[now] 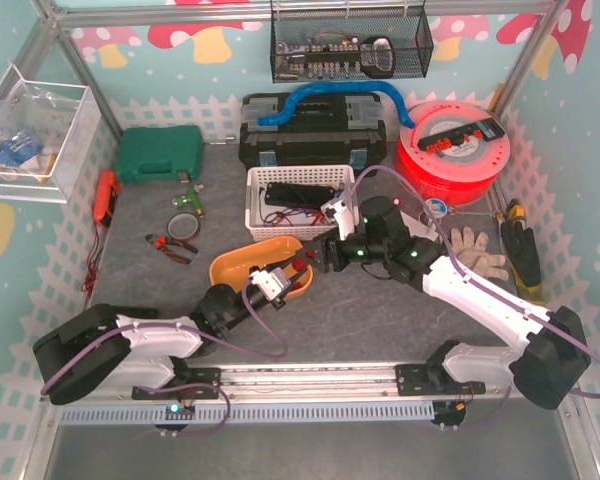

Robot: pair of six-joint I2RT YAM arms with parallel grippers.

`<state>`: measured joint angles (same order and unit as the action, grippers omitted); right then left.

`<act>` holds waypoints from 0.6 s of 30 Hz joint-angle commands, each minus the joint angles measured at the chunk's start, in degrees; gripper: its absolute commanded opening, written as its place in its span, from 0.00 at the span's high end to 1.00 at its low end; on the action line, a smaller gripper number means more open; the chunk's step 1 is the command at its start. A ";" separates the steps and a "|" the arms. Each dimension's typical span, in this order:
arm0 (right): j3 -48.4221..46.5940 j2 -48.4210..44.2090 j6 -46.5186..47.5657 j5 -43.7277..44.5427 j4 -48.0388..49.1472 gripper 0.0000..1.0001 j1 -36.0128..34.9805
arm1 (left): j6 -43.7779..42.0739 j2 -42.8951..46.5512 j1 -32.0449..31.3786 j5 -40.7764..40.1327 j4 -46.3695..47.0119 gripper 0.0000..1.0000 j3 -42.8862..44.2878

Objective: Install the large spring

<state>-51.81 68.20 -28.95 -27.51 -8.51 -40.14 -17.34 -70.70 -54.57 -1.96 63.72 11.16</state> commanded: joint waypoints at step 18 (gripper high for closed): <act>0.68 0.58 0.87 10.88 -1.89 1.00 -1.72 | 1.00 -2.01 -0.32 -4.77 -0.70 0.51 2.79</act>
<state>-51.53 71.13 -27.44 -25.89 -8.99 -42.13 -16.80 -72.79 -54.74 -4.49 61.76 11.99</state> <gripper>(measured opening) 0.287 0.351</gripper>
